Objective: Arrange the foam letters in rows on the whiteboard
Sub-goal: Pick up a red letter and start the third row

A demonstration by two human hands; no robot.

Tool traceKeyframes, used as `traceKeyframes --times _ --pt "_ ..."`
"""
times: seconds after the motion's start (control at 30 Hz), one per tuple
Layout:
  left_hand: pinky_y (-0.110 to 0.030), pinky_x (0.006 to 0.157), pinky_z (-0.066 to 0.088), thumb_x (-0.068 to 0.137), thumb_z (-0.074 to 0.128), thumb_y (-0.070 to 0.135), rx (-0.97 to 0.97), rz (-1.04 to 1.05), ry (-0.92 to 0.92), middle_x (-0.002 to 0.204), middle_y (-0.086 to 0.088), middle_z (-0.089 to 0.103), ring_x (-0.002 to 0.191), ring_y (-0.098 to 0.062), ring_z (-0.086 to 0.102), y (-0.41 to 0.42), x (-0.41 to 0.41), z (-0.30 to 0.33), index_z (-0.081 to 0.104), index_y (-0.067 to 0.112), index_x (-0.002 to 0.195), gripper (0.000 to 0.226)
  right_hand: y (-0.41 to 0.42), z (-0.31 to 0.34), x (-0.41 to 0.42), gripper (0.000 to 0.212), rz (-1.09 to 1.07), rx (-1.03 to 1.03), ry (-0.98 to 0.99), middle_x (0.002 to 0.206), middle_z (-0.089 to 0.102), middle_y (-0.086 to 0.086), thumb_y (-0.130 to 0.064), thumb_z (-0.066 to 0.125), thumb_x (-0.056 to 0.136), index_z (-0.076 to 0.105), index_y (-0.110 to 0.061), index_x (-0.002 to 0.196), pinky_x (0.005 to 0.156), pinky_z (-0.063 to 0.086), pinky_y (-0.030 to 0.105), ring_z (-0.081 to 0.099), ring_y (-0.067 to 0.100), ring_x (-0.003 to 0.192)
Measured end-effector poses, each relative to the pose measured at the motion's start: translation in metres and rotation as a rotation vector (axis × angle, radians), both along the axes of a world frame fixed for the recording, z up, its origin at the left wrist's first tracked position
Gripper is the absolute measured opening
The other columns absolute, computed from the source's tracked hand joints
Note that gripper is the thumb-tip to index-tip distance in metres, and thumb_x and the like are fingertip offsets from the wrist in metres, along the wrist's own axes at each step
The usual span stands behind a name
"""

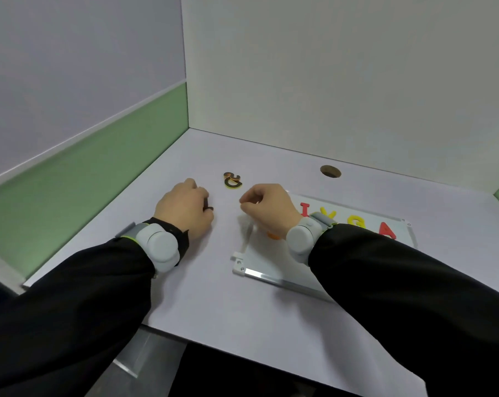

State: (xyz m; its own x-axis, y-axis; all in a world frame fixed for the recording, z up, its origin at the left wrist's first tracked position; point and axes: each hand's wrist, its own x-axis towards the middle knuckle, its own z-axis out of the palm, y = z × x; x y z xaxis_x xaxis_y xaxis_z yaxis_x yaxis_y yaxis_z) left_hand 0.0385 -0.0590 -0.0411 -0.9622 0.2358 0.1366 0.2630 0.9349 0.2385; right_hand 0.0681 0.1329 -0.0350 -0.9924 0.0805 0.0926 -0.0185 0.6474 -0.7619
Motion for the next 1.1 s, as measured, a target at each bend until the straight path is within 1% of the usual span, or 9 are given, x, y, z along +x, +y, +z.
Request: traceKeyframes --times 0.07,0.17,0.37,0.5,0.73,0.87,0.97,1.03,1.1 --pt "-0.037 0.087 0.044 0.088 0.052 0.031 0.0 -0.028 -0.02 0.119 -0.002 0.05 0.113 -0.026 0.045 -0.004 -0.005 -0.002 0.064 0.02 0.115 0.032 -0.009 -0.003 -0.005 0.015 0.034 0.036 -0.008 0.081 0.068 -0.008 -0.012 0.063 0.081 0.073 -0.022 0.086 0.07 0.043 0.017 0.058 0.003 0.072" --pt "-0.037 0.095 0.038 0.09 0.05 0.03 -0.052 -0.101 -0.033 0.126 -0.004 0.049 0.118 -0.027 0.039 -0.007 -0.014 -0.008 0.062 0.02 0.12 0.034 -0.019 -0.007 -0.012 0.018 0.064 0.078 -0.016 0.087 0.072 -0.003 -0.01 0.062 0.08 0.073 -0.021 0.088 0.076 0.049 0.021 0.062 0.009 0.077" --pt "-0.039 0.095 0.039 0.097 0.048 0.033 -0.061 -0.162 0.001 0.122 -0.001 0.051 0.114 -0.027 0.036 -0.015 -0.025 -0.019 0.066 0.025 0.111 0.025 -0.035 -0.013 -0.021 0.02 0.12 0.153 -0.013 0.092 0.074 -0.002 -0.009 0.061 0.081 0.074 -0.018 0.092 0.085 0.054 0.026 0.068 0.013 0.087" --pt "-0.04 0.096 0.039 0.098 0.049 0.035 -0.019 -0.178 0.016 0.12 -0.001 0.052 0.113 -0.026 0.035 -0.017 -0.03 -0.019 0.068 0.026 0.115 0.027 -0.04 -0.014 -0.028 0.021 0.111 0.152 -0.02 0.092 0.074 -0.003 -0.01 0.061 0.081 0.074 -0.02 0.093 0.088 0.054 0.029 0.068 0.013 0.09" --pt "-0.042 0.091 0.04 0.103 0.039 0.032 -0.053 -0.207 0.032 0.12 -0.001 0.056 0.109 -0.028 0.039 -0.017 -0.031 -0.015 0.067 0.026 0.122 0.034 -0.046 -0.015 -0.029 0.024 0.122 0.114 -0.025 0.093 0.075 -0.003 -0.009 0.061 0.081 0.073 -0.019 0.1 0.088 0.05 0.025 0.067 0.014 0.093" --pt "-0.039 0.085 0.039 0.103 0.035 0.029 -0.045 -0.185 0.076 0.112 -0.002 0.059 0.103 -0.027 0.044 -0.014 -0.028 -0.007 0.068 0.022 0.111 0.035 -0.043 -0.011 -0.027 0.022 0.117 0.079 0.019 0.093 0.074 -0.001 -0.01 0.064 0.083 0.072 -0.016 0.103 0.089 0.049 0.027 0.066 0.016 0.094" --pt "-0.039 0.084 0.041 0.103 0.036 0.027 0.008 -0.182 0.043 0.1 -0.003 0.061 0.097 -0.027 0.047 -0.007 -0.022 0.001 0.068 0.021 0.096 0.034 -0.037 -0.005 -0.023 0.013 0.1 0.007 0.038 0.083 0.072 -0.004 -0.014 0.068 0.083 0.075 -0.013 0.094 0.08 0.05 0.027 0.065 0.011 0.082" --pt "-0.041 0.081 0.043 0.102 0.038 0.027 0.145 -0.181 -0.031 0.089 -0.005 0.062 0.092 -0.029 0.051 -0.001 -0.015 0.007 0.064 0.016 0.082 0.034 -0.029 0.001 -0.016 0.009 0.074 -0.063 0.041 0.077 0.068 -0.003 -0.014 0.07 0.084 0.076 -0.011 0.09 0.073 0.046 0.023 0.06 0.009 0.073" --pt "-0.042 0.079 0.046 0.101 0.042 0.033 0.313 -0.165 -0.112 0.083 -0.007 0.064 0.086 -0.029 0.056 0.006 -0.008 0.012 0.063 0.01 0.077 0.039 -0.021 0.006 -0.007 0.006 0.07 -0.137 0.044 0.08 0.072 0.005 -0.013 0.071 0.084 0.077 -0.011 0.087 0.073 0.048 0.025 0.061 0.013 0.074"
